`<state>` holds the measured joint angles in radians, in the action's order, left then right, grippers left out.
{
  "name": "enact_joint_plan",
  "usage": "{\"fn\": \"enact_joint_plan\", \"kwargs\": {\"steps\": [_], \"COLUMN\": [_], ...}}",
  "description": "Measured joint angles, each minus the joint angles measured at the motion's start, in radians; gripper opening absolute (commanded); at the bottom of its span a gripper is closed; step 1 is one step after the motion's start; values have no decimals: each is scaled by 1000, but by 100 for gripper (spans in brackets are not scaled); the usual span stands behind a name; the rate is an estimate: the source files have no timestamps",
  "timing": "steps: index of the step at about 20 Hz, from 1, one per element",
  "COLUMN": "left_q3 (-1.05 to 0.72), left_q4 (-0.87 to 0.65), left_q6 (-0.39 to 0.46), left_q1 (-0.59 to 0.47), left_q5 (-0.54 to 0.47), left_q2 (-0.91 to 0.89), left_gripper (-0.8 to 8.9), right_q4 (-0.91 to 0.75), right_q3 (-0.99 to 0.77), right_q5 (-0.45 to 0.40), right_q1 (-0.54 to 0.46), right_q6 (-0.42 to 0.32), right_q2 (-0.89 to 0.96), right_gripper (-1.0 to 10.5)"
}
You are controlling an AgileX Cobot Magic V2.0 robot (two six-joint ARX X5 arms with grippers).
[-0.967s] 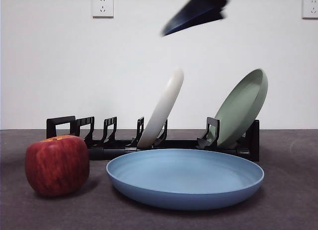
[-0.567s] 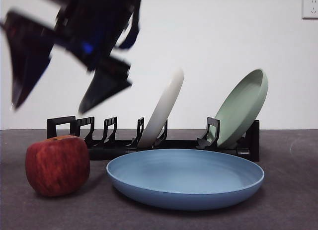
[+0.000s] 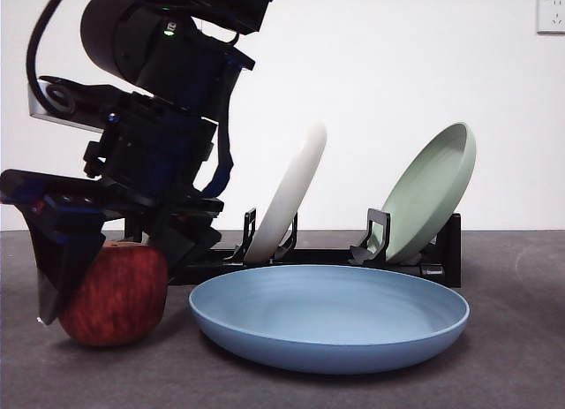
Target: Take the blue plate from the plate rack,put the plate on the table,take the apple from the table,put the apple in the plate
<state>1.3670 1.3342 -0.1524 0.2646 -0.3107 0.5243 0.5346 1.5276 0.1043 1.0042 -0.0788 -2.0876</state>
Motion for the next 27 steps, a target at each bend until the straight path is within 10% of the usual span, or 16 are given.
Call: {"fn": "enact_joint_plan", "kwargs": {"steps": [13, 21, 27], "left_q3": [0, 0, 0], "left_q4": [-38, -141, -175], "left_q6": [1, 18, 37], "left_q1": [0, 0, 0], "left_q5": [8, 92, 149], "left_q2": [4, 87, 172], "left_gripper": [434, 434, 434], "right_q4": [115, 399, 303], "right_q3": [4, 3, -200], "right_q5": [-5, -81, -77], "right_q1": [-18, -227, -283], "right_q6": [0, -1, 10], "right_q2": [283, 502, 518], "right_gripper": [-9, -11, -11]}}
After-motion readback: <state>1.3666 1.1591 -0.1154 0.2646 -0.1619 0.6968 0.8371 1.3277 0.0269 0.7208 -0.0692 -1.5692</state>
